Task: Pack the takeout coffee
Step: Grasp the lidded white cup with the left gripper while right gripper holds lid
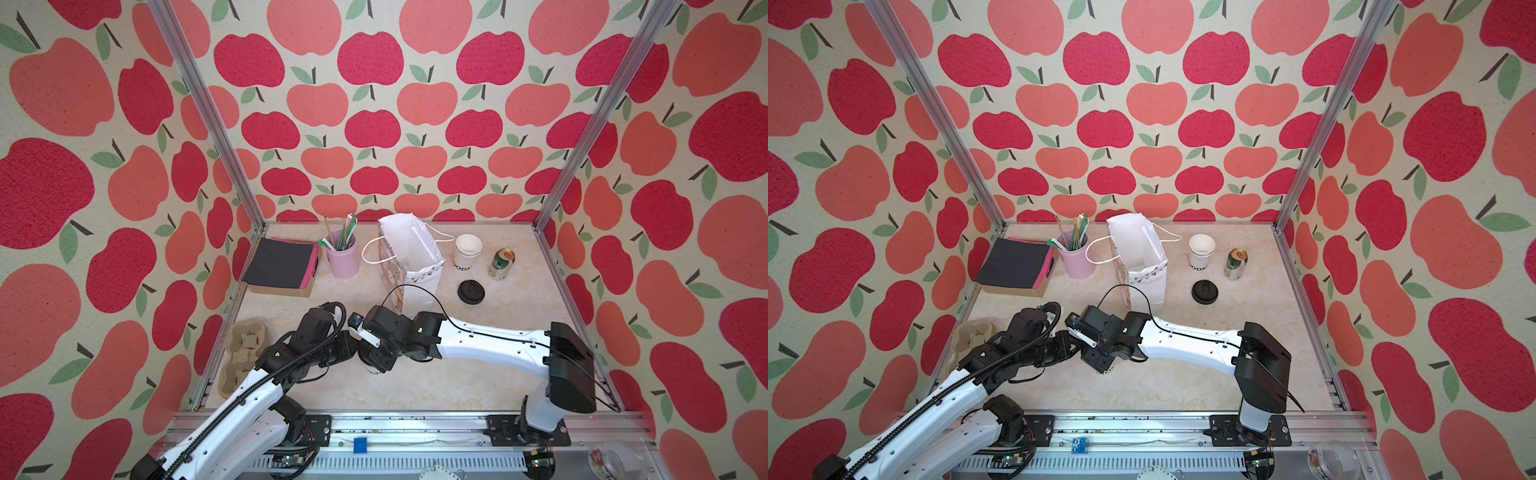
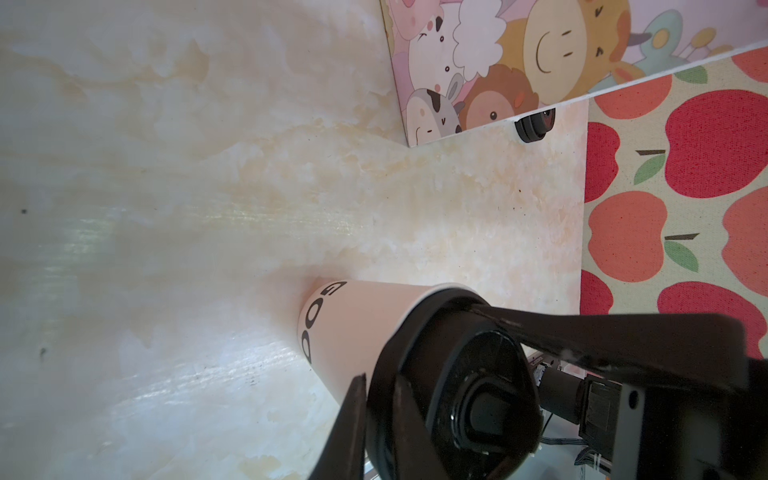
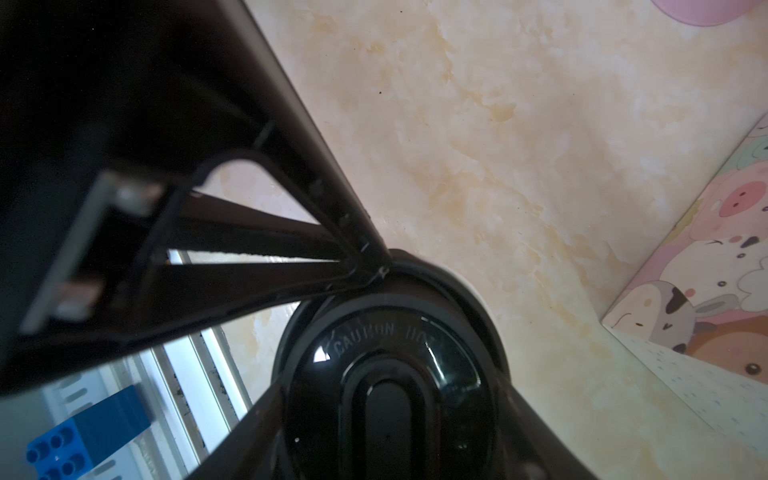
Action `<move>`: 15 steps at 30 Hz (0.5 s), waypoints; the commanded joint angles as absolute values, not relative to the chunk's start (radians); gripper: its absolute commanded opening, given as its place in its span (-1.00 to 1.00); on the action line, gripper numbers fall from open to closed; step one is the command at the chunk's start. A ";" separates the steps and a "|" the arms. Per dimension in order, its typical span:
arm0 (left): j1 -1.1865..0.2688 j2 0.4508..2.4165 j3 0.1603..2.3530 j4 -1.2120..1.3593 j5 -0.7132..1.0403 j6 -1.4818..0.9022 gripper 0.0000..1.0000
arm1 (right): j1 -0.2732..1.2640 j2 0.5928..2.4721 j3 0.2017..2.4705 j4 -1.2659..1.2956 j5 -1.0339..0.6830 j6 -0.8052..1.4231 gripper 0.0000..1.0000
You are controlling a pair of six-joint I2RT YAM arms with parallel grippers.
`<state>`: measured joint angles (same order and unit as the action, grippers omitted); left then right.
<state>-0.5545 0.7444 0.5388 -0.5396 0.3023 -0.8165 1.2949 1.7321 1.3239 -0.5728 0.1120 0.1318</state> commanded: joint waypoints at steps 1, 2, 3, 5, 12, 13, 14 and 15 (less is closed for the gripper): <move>-0.545 0.711 0.484 -0.666 0.234 -0.840 -0.46 | 1.304 1.882 1.180 -0.809 0.035 0.130 0.33; -0.539 0.681 0.490 -0.643 0.245 -0.843 -0.39 | 1.304 1.881 1.180 -0.808 0.035 0.129 0.33; -0.536 0.654 0.494 -0.625 0.257 -0.846 -0.32 | 1.304 1.881 1.178 -0.807 0.035 0.129 0.33; -0.528 0.607 0.501 -0.600 0.276 -0.851 -0.22 | 1.304 1.877 1.175 -0.804 0.035 0.128 0.33; -0.523 0.566 0.483 -0.501 0.377 -0.861 0.14 | 1.304 1.868 1.165 -0.794 0.038 0.130 0.33; -0.525 0.577 0.478 -0.491 0.390 -0.861 0.16 | 1.304 1.868 1.166 -0.794 0.039 0.130 0.33; -0.524 0.592 0.473 -0.482 0.402 -0.860 0.17 | 1.304 1.868 1.167 -0.792 0.041 0.130 0.33; -0.523 0.609 0.468 -0.474 0.412 -0.858 0.18 | 1.304 1.870 1.169 -0.790 0.041 0.130 0.33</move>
<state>-0.5270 0.5793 0.4938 -0.5144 0.3580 -0.8516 1.2957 1.7176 1.3018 -0.5537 0.1078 0.1314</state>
